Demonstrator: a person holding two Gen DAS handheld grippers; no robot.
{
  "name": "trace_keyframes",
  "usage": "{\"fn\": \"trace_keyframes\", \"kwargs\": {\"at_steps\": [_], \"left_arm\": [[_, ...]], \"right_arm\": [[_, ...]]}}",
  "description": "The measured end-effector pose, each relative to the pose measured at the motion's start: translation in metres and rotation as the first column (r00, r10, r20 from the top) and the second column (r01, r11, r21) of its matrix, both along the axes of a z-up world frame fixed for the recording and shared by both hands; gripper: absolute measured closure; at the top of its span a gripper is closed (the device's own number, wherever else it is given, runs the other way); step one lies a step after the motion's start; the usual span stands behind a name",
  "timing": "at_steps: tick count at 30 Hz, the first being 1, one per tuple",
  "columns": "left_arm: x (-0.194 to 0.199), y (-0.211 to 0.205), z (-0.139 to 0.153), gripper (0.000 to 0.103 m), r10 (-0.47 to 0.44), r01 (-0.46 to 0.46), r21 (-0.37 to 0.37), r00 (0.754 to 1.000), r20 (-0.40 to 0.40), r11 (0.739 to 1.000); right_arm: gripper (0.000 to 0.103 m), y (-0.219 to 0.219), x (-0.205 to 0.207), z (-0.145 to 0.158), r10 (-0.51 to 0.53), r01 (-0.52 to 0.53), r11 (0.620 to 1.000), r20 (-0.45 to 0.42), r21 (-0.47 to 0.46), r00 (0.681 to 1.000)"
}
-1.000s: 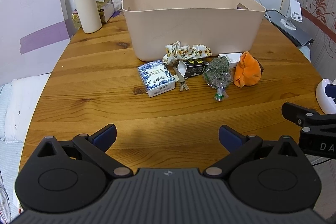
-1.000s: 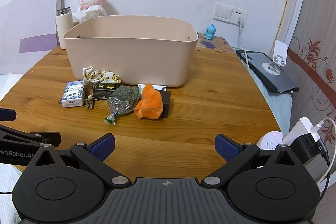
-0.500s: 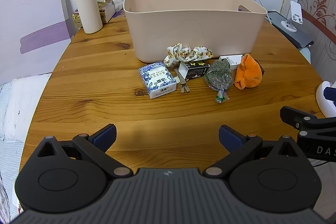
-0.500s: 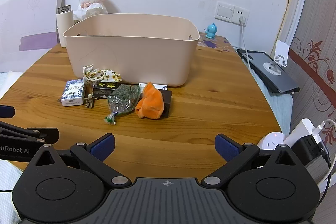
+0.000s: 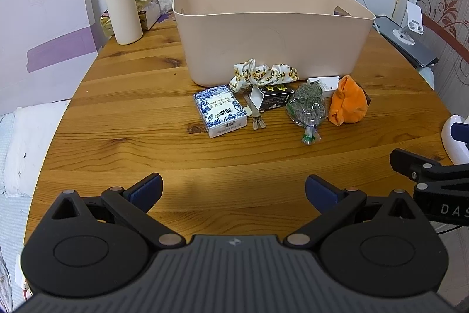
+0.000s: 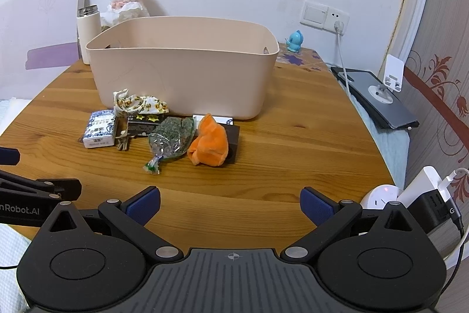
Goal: Organize objects
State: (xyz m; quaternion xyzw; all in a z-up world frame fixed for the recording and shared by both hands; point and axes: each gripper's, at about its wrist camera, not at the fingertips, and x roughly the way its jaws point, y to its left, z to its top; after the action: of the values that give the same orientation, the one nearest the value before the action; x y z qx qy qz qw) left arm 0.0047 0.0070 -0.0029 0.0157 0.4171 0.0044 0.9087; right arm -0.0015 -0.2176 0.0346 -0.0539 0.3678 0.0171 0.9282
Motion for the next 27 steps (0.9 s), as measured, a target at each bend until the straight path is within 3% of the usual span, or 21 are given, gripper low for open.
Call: {"fn": "trace_keyframes", "kwargs": {"at_steps": [27], "left_arm": [[0.024,0.005,-0.007,0.0,0.021,-0.021,0.004,1.0,0.0,1.0]], "right_arm": [[0.004,-0.004,0.022,-0.008,-0.007,0.007,0.998,-0.003,0.063,1.0]]}}
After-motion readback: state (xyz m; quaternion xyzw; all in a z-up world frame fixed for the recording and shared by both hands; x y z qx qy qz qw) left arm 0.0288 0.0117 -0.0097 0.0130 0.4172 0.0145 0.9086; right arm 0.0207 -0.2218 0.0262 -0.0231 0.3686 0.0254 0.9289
